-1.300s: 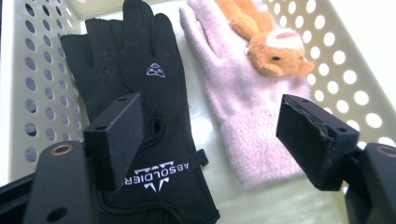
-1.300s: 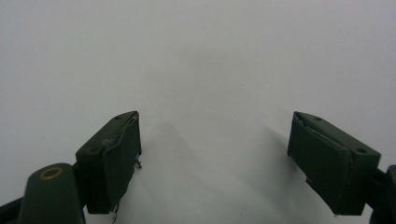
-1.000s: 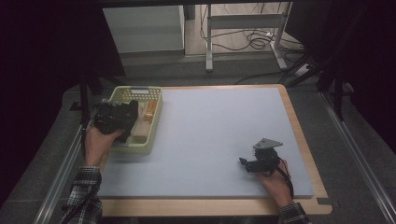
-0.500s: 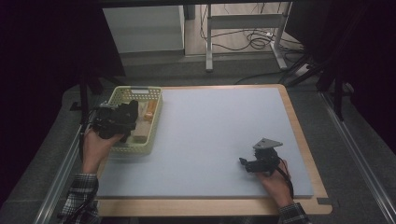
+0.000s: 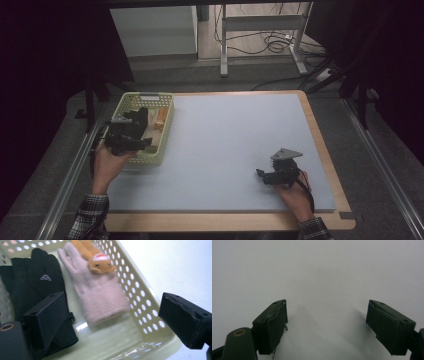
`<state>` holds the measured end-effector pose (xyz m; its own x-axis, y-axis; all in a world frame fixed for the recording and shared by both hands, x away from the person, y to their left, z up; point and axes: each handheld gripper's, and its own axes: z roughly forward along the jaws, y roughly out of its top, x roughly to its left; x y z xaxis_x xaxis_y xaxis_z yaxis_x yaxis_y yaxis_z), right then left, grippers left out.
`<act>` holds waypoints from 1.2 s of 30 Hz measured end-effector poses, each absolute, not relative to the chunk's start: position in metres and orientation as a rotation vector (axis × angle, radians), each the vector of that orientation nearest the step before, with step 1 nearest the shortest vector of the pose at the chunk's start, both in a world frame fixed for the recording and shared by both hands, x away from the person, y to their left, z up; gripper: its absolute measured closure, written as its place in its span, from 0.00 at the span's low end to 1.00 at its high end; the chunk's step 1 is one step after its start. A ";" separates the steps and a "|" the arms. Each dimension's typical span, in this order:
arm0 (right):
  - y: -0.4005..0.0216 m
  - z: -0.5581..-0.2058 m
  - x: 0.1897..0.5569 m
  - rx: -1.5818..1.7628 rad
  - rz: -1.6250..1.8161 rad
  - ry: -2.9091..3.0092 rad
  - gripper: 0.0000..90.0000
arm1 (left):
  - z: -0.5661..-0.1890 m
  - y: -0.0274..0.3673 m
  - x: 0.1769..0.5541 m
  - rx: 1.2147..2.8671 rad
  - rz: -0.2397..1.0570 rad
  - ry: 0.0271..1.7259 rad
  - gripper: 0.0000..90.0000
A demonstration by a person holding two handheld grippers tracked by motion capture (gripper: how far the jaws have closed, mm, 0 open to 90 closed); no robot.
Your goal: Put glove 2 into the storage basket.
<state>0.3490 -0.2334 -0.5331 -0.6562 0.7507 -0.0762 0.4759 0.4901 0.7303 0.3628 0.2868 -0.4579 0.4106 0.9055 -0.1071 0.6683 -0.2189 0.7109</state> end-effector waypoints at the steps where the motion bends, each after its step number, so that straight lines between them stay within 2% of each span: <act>1: -0.233 -0.533 0.349 1.021 0.977 2.353 0.19 | -0.458 0.286 0.362 1.974 0.434 1.328 0.08; 36: -0.233 -0.533 0.349 1.019 0.975 2.352 0.19 | -0.455 0.233 0.328 2.006 0.416 1.087 0.02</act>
